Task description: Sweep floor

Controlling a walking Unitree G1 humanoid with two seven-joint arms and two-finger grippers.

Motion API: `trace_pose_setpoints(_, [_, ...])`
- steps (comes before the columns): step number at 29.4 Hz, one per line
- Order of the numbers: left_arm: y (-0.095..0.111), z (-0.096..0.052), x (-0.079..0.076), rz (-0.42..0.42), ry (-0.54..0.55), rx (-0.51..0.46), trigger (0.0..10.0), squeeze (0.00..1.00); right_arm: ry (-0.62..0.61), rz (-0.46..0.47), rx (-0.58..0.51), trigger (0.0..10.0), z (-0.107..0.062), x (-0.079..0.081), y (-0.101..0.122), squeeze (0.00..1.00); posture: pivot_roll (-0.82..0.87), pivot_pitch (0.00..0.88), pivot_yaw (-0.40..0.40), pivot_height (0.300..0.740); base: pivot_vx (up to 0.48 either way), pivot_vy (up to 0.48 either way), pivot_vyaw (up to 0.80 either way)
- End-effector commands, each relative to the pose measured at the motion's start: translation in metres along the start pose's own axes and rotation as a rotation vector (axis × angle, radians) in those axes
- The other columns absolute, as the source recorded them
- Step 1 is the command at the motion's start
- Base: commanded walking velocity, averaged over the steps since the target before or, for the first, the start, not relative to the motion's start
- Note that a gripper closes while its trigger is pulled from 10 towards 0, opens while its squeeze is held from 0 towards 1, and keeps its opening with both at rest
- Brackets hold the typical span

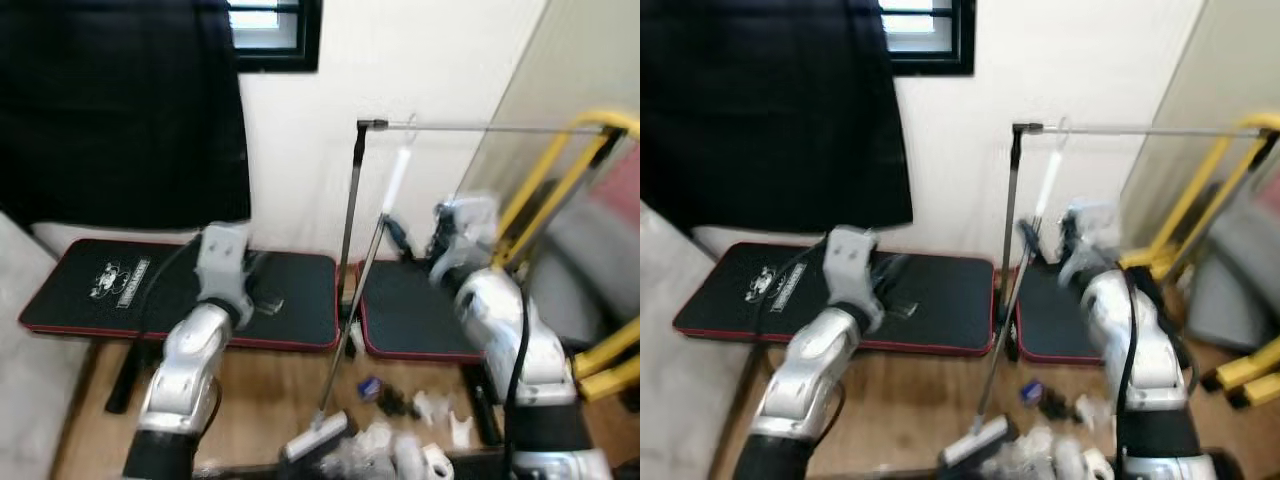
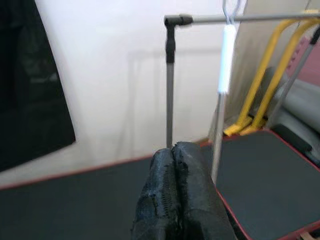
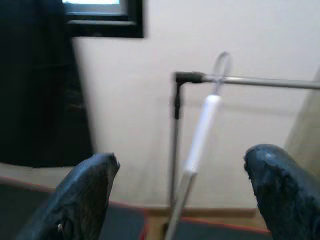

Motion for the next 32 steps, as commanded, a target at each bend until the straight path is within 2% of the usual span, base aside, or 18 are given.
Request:
trace_pose_setpoints(1, [0.005,-0.004,-0.006,0.003,-0.045,-0.025,10.0,0.00,-0.113,0.012,0.071,10.0,0.001,-0.017,-0.011,0.00,-0.11,0.103,-0.164,0.740,0.000,0.000,0.00])
trace_pose_setpoints(2, [0.005,-0.004,-0.006,0.003,-0.045,-0.025,10.0,0.00,-0.113,0.012,0.071,10.0,0.001,-0.017,-0.011,0.00,-0.11,0.103,-0.164,0.740,0.000,0.000,0.00])
trace_pose_setpoints(4, [0.018,-0.011,-0.019,0.023,-0.135,-0.077,10.0,0.00,-0.198,0.050,0.106,10.0,0.002,-0.034,-0.013,0.00,-0.10,0.157,-0.173,0.740,0.000,0.000,0.00])
trace_pose_setpoints(5, [0.018,-0.011,-0.019,0.023,-0.135,-0.077,10.0,0.00,-0.198,0.050,0.106,10.0,0.002,-0.034,-0.013,0.00,-0.10,0.157,-0.173,0.740,0.000,0.000,0.00])
trace_pose_setpoints(7, [0.029,-0.020,-0.035,0.060,-0.259,-0.113,10.0,0.00,-0.231,0.058,0.123,10.0,0.008,-0.048,-0.013,0.00,-0.10,0.192,-0.175,0.740,0.000,0.000,0.00])
trace_pose_setpoints(10, [0.037,-0.031,-0.050,0.133,-0.376,-0.143,10.0,0.00,-0.224,0.070,0.109,10.0,0.014,-0.054,-0.011,0.00,-0.08,0.256,-0.174,0.740,0.000,0.000,0.00])
trace_pose_setpoints(11, [0.038,-0.034,-0.052,0.167,-0.395,-0.146,10.0,0.00,-0.222,0.087,0.108,10.0,0.018,-0.055,-0.012,0.93,-0.08,0.276,-0.171,0.740,0.000,0.000,0.00])
trace_pose_setpoints(12, [0.038,-0.034,-0.052,0.167,-0.395,-0.146,10.0,0.00,-0.222,0.087,0.108,10.0,0.018,-0.055,-0.012,0.93,-0.08,0.276,-0.171,0.740,0.000,0.000,0.00])
trace_pose_setpoints(13, [0.039,-0.037,-0.054,0.187,-0.406,-0.148,10.0,0.00,-0.221,0.104,0.109,10.0,0.021,-0.056,-0.013,1.00,-0.08,0.293,-0.170,0.740,0.000,0.000,0.00])
trace_pose_setpoints(16, [0.043,-0.045,-0.054,0.184,-0.409,-0.148,10.0,0.00,-0.238,0.139,0.110,10.0,0.028,-0.057,-0.015,1.00,-0.06,0.345,-0.166,0.740,0.000,0.000,0.00])
trace_pose_setpoints(19, [0.044,-0.048,-0.054,0.173,-0.407,-0.147,10.0,0.00,-0.239,0.154,0.111,10.0,0.031,-0.057,-0.015,1.00,-0.06,0.345,-0.166,0.740,0.000,0.000,0.00])
trace_pose_setpoints(21, [0.046,-0.053,-0.055,0.166,-0.407,-0.145,10.0,0.00,-0.213,0.182,0.110,10.0,0.033,-0.051,-0.014,1.00,-0.06,0.377,-0.164,0.740,0.000,0.000,0.00])
trace_pose_setpoints(22, [0.049,-0.058,-0.055,0.154,-0.407,-0.141,10.0,0.00,-0.153,0.218,0.100,10.0,0.038,-0.041,-0.011,0.95,-0.06,0.404,-0.160,0.740,0.000,0.000,0.00])
trace_pose_setpoints(23, [0.051,-0.062,-0.056,0.145,-0.405,-0.136,10.0,0.00,-0.107,0.236,0.088,10.0,0.042,-0.033,-0.007,0.00,-0.06,0.420,-0.158,0.740,0.000,0.000,0.00])
trace_pose_setpoints(25, [0.051,-0.062,-0.056,0.145,-0.405,-0.136,10.0,0.00,-0.107,0.236,0.088,10.0,0.042,-0.033,-0.007,0.00,-0.06,0.420,-0.158,0.740,0.000,0.000,0.00])
trace_pose_setpoints(29, [0.056,-0.067,-0.054,0.104,-0.378,-0.122,10.0,0.00,-0.032,0.226,0.061,10.0,0.052,-0.018,0.002,0.00,-0.05,0.457,-0.160,0.740,0.000,0.000,0.00])
trace_pose_setpoints(31, [0.062,-0.077,-0.051,0.070,-0.361,-0.113,10.0,0.00,0.038,0.161,0.042,10.0,0.066,0.001,0.009,0.00,-0.04,0.505,-0.166,0.740,0.000,0.000,0.00])
trace_pose_setpoints(32, [0.062,-0.077,-0.051,0.070,-0.361,-0.113,10.0,0.00,0.038,0.161,0.042,10.0,0.066,0.001,0.009,0.00,-0.04,0.505,-0.166,0.740,0.000,0.000,0.00])
Point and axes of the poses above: a point about 5 cm out from each wrist's last joint towards the gripper, its own z axis pointing out of the wrist towards the gripper, its own y axis along the axis of the wrist's last joint, x = y × z, the point moved 2 cm from there along z, pointing out of the wrist towards the gripper, and after that the axes turned 15 degrees about z, right-handed, at the moved point
